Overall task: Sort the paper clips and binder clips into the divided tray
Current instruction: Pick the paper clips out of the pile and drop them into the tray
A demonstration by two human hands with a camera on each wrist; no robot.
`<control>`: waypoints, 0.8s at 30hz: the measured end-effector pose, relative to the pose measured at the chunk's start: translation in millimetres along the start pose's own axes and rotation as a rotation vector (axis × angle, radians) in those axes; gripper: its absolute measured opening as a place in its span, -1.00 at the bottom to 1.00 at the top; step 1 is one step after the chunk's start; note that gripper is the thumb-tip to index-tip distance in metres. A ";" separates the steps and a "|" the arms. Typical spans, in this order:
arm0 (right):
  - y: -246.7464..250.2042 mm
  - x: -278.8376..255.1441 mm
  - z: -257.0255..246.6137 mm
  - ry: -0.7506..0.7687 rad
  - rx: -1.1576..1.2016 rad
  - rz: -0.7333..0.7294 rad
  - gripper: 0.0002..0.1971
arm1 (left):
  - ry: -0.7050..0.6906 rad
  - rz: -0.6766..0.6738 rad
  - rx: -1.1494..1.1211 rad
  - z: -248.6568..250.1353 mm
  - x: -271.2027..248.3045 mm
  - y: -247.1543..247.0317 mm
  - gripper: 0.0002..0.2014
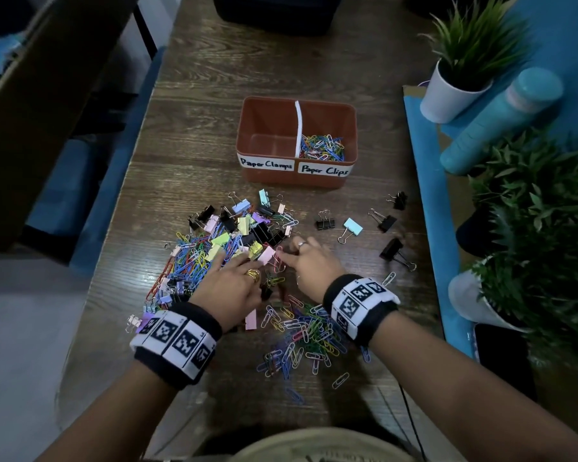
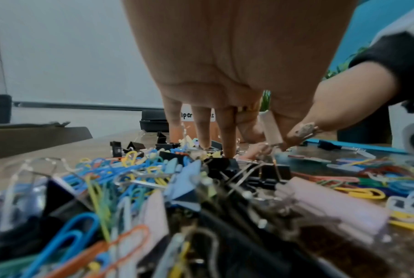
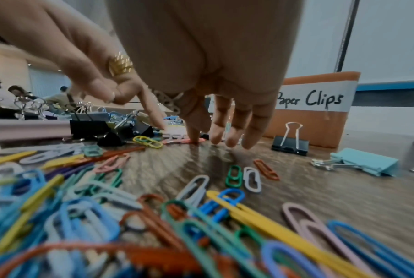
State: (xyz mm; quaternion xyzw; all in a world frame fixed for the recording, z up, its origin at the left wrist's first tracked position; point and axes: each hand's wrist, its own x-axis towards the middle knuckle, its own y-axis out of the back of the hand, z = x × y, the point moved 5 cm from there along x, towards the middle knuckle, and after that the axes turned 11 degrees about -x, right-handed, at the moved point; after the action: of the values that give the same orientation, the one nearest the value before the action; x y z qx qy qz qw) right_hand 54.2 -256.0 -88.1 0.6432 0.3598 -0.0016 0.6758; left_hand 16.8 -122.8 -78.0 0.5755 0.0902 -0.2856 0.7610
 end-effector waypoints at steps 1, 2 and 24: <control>-1.3 -2.8 3.0 -0.025 -0.015 -0.004 -0.33 | 0.012 -0.033 0.041 -2.7 0.8 -0.7 -0.61; -2.4 -6.3 6.8 -0.050 -0.025 -0.006 -0.36 | 0.016 -0.047 0.057 -4.5 1.3 -1.5 -0.62; -25.2 -50.5 18.0 0.002 -0.090 0.041 -0.46 | -0.061 0.043 0.010 5.5 -9.2 -19.9 -0.66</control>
State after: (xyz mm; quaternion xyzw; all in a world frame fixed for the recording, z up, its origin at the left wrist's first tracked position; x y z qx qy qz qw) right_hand 13.8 -299.2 -86.9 0.6194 0.3470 0.0292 0.7036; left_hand -2.5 -128.3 -88.3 0.5720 0.0532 -0.2870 0.7666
